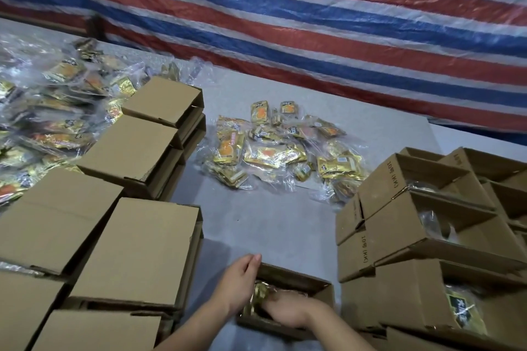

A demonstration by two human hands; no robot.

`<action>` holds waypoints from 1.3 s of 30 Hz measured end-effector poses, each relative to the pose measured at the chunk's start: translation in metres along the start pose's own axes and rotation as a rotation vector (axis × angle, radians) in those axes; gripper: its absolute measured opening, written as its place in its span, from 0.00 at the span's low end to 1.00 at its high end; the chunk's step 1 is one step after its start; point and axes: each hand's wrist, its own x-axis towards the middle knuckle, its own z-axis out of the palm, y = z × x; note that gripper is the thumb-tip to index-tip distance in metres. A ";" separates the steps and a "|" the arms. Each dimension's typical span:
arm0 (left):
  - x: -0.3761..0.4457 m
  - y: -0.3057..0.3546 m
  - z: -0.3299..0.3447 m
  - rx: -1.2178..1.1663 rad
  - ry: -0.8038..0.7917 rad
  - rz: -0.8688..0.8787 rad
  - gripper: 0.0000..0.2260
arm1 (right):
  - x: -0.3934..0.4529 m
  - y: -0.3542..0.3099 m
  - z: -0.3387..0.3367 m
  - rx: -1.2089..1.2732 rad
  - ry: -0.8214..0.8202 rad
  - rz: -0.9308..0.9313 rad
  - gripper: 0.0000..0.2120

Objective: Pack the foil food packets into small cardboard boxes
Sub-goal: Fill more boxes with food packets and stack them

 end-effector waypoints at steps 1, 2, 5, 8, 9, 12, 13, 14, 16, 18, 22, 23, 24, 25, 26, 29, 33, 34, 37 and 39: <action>0.000 -0.002 0.001 -0.001 0.001 -0.003 0.17 | 0.002 -0.005 0.003 0.031 -0.027 0.029 0.23; 0.000 -0.004 0.001 0.004 0.003 -0.003 0.17 | 0.005 -0.008 0.006 0.047 -0.052 0.043 0.24; -0.001 -0.007 0.003 0.009 0.015 0.000 0.17 | 0.007 -0.011 0.011 0.008 -0.100 0.061 0.22; -0.001 -0.006 0.000 -0.004 0.007 -0.022 0.17 | -0.003 -0.011 0.002 0.106 0.030 0.059 0.22; 0.000 -0.004 -0.001 0.000 0.005 -0.029 0.17 | -0.005 -0.009 -0.004 0.129 0.073 0.053 0.21; 0.001 0.003 -0.003 0.010 0.003 -0.054 0.17 | -0.016 0.000 -0.020 0.171 0.105 0.060 0.16; 0.001 0.004 -0.003 0.009 0.000 -0.066 0.17 | -0.016 0.002 -0.022 0.164 0.098 0.061 0.18; 0.000 0.005 -0.003 0.010 0.000 -0.078 0.17 | -0.015 0.003 -0.020 0.142 0.096 0.063 0.20; -0.003 0.007 -0.003 0.027 0.012 -0.090 0.16 | -0.013 0.001 -0.012 0.042 0.073 0.061 0.23; -0.006 0.012 -0.005 0.051 0.021 -0.085 0.14 | -0.012 0.004 -0.004 -0.051 0.095 0.046 0.21; -0.003 0.028 -0.011 0.181 0.035 -0.066 0.09 | -0.021 0.005 -0.012 0.104 0.141 0.099 0.15; 0.003 0.036 -0.014 0.217 0.061 -0.023 0.07 | -0.025 0.003 -0.021 0.146 0.207 0.108 0.14; 0.011 0.045 -0.015 0.259 0.089 0.042 0.06 | -0.030 0.003 -0.030 0.190 0.317 0.120 0.15; 0.023 0.056 -0.015 0.324 0.114 0.129 0.07 | -0.035 0.005 -0.038 0.232 0.434 0.113 0.15; 0.037 0.069 -0.012 0.409 0.129 0.220 0.10 | -0.040 0.006 -0.045 0.266 0.539 0.111 0.14; 0.091 0.117 0.009 0.671 0.041 0.426 0.18 | -0.046 0.013 -0.062 0.403 0.776 0.133 0.12; 0.158 0.166 0.067 1.084 -0.141 0.600 0.18 | -0.034 0.020 -0.084 0.889 0.896 0.235 0.10; 0.173 0.171 0.083 1.181 -0.173 0.623 0.18 | -0.028 0.023 -0.090 0.995 0.902 0.269 0.10; 0.213 0.178 0.131 1.415 -0.182 0.666 0.26 | -0.018 0.027 -0.109 1.221 0.919 0.343 0.06; 0.234 0.178 0.156 1.462 -0.168 0.665 0.32 | -0.018 0.028 -0.119 1.275 0.935 0.362 0.07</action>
